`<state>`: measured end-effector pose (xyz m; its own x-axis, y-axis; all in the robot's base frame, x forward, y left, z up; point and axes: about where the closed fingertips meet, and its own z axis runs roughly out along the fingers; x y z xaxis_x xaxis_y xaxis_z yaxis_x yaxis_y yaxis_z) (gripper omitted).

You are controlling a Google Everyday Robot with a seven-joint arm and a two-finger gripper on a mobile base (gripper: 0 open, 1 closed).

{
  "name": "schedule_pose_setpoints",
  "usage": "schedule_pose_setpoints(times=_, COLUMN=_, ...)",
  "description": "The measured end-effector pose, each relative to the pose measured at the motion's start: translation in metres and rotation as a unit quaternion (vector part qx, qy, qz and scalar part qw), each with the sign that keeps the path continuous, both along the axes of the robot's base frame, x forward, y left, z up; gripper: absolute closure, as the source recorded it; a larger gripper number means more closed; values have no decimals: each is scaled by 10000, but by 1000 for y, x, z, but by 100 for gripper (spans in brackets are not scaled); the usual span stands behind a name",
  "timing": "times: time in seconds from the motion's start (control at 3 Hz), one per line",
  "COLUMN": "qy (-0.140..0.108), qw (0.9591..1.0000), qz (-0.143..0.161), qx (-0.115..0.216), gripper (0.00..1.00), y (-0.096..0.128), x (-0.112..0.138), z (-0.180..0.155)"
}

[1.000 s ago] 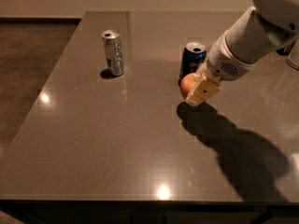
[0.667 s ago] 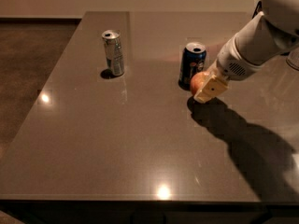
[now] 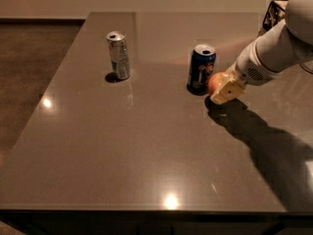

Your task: Move apple near pepsi can

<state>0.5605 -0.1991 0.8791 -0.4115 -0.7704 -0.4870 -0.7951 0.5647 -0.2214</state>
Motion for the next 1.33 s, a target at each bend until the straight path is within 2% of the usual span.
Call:
schedule_pose_setpoints(times=0.67, qy=184, qw=9998, qz=-3, qx=-41, gripper=14, y=-3, x=5, z=-23)
schedule_pose_setpoints(times=1.0, qy=184, qw=9998, qz=7, qx=-45, gripper=0, y=-2, x=5, z=-23)
schedule_pose_setpoints(times=1.33, qy=184, qw=9998, qz=7, qx=-45, gripper=0, y=-2, x=5, z=-23)
